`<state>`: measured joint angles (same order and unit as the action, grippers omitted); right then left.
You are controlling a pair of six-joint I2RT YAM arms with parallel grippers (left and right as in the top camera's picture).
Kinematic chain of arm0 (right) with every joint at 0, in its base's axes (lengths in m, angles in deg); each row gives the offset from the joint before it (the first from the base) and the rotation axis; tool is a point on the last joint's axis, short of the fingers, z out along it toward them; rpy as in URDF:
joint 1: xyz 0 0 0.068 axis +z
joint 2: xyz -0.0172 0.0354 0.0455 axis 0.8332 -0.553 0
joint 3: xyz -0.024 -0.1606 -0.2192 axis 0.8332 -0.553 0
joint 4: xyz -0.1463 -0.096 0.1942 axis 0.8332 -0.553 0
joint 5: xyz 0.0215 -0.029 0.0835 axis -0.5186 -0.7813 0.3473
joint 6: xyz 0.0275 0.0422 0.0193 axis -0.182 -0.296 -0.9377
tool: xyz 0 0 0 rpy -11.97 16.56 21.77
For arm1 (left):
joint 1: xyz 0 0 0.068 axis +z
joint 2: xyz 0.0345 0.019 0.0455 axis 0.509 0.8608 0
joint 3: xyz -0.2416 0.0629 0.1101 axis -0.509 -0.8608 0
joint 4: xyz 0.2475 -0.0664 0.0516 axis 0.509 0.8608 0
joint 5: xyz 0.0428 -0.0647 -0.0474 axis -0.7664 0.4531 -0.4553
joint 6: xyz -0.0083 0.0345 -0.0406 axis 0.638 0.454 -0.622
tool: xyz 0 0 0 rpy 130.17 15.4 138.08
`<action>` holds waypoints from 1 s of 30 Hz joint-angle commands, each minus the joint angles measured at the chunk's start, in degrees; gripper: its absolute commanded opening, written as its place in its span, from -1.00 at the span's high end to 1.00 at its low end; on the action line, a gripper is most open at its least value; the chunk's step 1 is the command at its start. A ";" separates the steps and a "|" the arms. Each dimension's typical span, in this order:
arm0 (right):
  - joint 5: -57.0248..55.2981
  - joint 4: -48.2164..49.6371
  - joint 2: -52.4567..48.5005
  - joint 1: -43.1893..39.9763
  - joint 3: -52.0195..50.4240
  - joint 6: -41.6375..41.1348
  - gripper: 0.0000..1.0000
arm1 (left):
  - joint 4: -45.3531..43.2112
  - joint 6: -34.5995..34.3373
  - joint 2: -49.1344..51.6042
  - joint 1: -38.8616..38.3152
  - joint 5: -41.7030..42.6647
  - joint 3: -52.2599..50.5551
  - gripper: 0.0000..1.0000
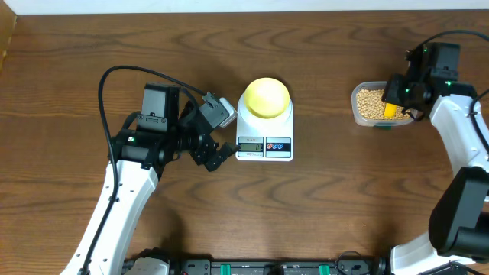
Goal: Scoop item into bowl and weigh 50g on scale
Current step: 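Push the scoop through the soybeans with the right gripper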
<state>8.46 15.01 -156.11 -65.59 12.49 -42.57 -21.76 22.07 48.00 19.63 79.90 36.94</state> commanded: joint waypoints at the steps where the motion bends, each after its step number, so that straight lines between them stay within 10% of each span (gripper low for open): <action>1: 5.03 0.04 -1.22 -1.27 0.04 0.17 0.98 | 0.20 0.98 0.35 0.24 0.92 -0.44 -0.96; 30: 11.41 0.59 -2.05 -5.75 -0.48 -0.26 0.98 | 0.20 0.98 0.35 0.24 0.92 -0.44 -0.96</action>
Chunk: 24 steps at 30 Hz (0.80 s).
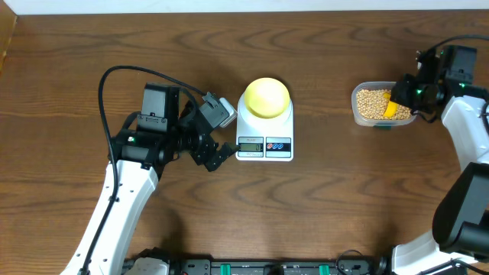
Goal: Scoop item into bowl and weigh 50g on scale
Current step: 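Push the scoop through the soybeans with the right gripper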
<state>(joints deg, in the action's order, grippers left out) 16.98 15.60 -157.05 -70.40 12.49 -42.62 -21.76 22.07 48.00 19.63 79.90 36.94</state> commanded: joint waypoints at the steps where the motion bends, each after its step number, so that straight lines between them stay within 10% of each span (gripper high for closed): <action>1: 3.21 -0.02 -1.11 -1.11 -0.50 -0.22 0.98 | 0.22 0.98 0.35 0.24 0.92 -0.44 -0.96; 24: 8.02 1.49 -1.44 -2.71 -1.22 -0.66 0.98 | 0.20 0.98 0.35 0.24 0.92 -0.44 -0.96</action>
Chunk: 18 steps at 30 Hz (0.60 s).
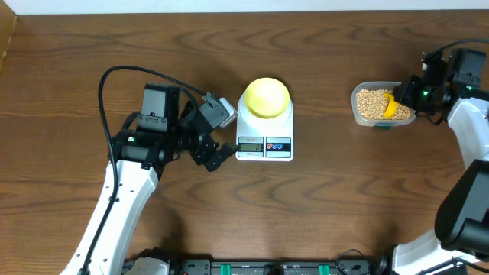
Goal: Scoop item into bowl and weigh 50g on scale
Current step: 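Push the scoop through the soybeans with the right gripper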
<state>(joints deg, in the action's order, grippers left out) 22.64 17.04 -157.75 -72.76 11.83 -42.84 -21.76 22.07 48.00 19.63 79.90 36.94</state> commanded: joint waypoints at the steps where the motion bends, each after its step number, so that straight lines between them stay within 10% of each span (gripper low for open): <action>1: 2.36 0.07 -0.74 -0.52 -0.57 -0.44 0.98 | 0.22 0.96 0.35 0.24 0.92 -0.46 -0.96; 18: 8.87 0.76 -0.94 -4.68 -0.59 -0.42 0.98 | 0.22 0.98 0.35 0.24 0.92 -0.44 -0.95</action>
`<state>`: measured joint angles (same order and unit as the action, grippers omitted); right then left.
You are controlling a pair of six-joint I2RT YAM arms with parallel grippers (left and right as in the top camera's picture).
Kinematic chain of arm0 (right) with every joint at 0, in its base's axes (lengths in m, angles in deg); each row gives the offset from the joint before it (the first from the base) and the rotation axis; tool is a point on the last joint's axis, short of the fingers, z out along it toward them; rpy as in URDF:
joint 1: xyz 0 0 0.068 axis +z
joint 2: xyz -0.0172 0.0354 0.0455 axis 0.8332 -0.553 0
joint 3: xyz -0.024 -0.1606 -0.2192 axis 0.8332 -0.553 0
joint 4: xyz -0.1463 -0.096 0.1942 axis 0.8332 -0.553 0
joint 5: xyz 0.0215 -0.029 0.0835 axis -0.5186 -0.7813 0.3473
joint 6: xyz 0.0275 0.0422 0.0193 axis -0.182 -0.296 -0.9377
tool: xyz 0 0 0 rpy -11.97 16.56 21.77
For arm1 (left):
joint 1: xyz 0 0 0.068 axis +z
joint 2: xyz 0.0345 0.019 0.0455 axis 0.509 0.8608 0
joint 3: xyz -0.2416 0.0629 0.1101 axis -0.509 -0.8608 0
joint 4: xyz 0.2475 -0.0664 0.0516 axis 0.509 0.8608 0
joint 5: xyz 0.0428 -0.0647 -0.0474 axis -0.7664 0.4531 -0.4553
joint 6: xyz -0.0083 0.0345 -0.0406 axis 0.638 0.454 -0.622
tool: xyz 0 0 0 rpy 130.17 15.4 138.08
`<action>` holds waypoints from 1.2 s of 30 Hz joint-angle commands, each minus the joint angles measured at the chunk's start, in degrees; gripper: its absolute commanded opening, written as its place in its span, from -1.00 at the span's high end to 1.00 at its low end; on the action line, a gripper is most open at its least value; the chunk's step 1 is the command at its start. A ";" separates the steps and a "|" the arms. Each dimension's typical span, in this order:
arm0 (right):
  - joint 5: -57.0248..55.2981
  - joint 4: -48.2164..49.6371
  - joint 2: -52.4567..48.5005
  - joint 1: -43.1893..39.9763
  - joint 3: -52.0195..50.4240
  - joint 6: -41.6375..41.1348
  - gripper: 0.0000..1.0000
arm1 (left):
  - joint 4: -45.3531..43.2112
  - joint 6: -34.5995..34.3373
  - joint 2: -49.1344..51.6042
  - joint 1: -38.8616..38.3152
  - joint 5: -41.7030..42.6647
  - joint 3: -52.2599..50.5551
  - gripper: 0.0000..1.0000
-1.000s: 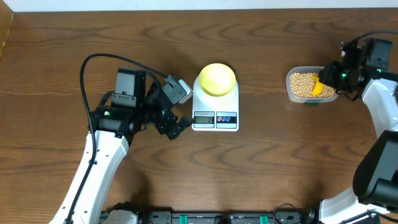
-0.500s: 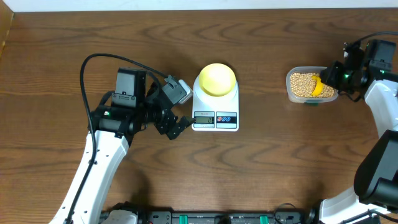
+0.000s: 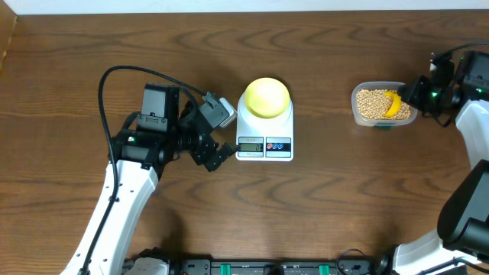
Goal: Scoop item into bowl and weigh 50g on scale
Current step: 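Push the scoop through the soybeans with the right gripper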
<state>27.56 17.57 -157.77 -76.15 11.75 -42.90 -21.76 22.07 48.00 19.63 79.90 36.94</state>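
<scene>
A yellow bowl (image 3: pixel 265 97) sits on the white scale (image 3: pixel 265 141) at the table's middle. To the right stands a clear container (image 3: pixel 373 104) filled with tan grains. The yellow scoop (image 3: pixel 393 105) lies tilted in the grains at the container's right side. My right gripper (image 3: pixel 416 95) is shut on the scoop's handle just past the container's right rim. Beside the scale's left edge, level with its display, my left gripper (image 3: pixel 218 155) stands open with nothing in it.
The scale's display and buttons (image 3: pixel 263 145) face the front edge. A black cable (image 3: pixel 130 72) loops over the left arm. Brown wooden table (image 3: pixel 344 198) surrounds everything, with a rack of gear along its front edge.
My right gripper has shifted a little to the right, drawing the scoop toward the container's right rim. The left arm, bowl and scale are where they were.
My right gripper was over the container's right part with the scoop down in the grains. At each later moment it stood further right, the scoop staying in the grains and lying flatter. The left gripper stayed open by the scale throughout.
</scene>
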 commanded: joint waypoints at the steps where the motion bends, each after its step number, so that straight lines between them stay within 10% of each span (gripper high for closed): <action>1: 4.39 0.22 -1.09 -1.66 -0.50 -0.35 0.98 | 0.20 0.96 0.35 0.24 0.92 -0.44 -0.96; 36: 8.90 4.48 -8.55 -3.04 -0.50 -3.45 0.97 | 0.22 0.98 0.35 0.24 0.92 -0.44 -0.96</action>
<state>38.27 21.92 -164.51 -80.13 11.86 -44.96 -21.76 22.07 48.00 19.63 79.90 36.94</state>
